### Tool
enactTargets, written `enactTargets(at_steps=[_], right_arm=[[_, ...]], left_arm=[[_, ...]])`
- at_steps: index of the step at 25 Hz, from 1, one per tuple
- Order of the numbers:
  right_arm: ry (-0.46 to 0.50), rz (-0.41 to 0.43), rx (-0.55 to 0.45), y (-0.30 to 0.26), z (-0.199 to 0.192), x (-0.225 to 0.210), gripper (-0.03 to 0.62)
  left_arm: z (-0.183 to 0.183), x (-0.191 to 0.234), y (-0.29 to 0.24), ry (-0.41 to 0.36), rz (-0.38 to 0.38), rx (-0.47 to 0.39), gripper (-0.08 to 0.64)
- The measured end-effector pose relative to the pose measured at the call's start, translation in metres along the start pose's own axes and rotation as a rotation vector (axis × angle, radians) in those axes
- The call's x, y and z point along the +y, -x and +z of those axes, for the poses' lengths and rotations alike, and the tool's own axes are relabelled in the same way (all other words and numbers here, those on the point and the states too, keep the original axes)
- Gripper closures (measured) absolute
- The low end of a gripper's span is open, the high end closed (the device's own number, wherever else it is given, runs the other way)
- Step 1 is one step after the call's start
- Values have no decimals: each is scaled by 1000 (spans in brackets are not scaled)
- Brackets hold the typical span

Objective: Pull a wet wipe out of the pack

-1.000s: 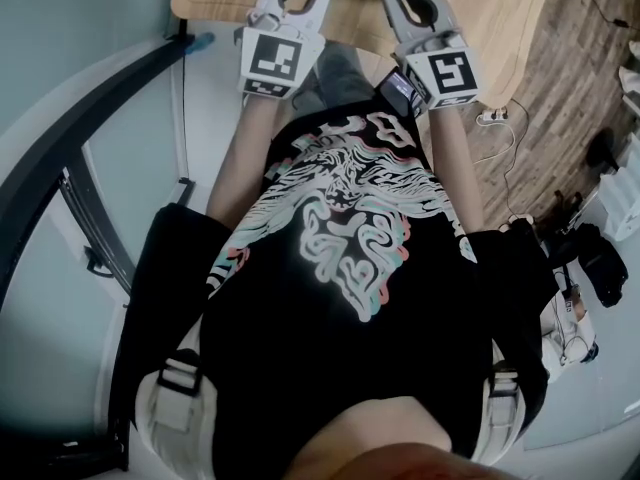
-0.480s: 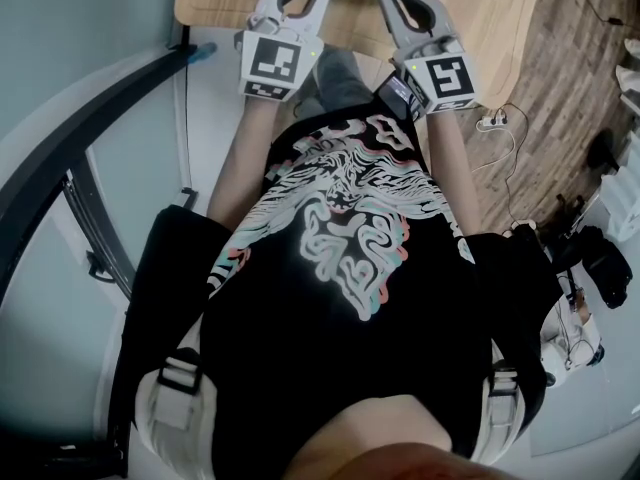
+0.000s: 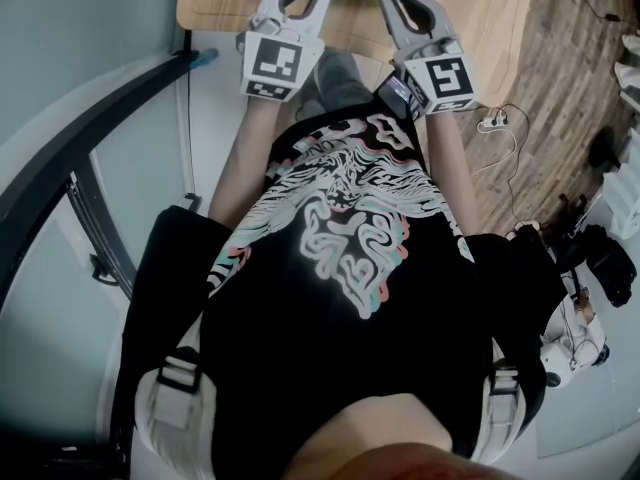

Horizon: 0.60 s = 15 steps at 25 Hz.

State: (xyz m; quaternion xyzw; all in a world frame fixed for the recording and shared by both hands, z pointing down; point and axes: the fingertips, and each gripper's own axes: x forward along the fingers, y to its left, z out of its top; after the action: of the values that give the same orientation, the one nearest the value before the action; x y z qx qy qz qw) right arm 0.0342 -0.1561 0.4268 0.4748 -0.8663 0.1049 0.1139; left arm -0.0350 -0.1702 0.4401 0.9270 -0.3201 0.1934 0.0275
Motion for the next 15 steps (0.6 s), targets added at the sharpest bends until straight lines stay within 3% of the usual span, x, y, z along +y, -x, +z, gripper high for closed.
enactTargets(at_steps=[15], right_arm=[[22, -9, -64, 11, 17, -5, 581]], left_arm=[[12, -1, 1, -48, -9, 12, 568]])
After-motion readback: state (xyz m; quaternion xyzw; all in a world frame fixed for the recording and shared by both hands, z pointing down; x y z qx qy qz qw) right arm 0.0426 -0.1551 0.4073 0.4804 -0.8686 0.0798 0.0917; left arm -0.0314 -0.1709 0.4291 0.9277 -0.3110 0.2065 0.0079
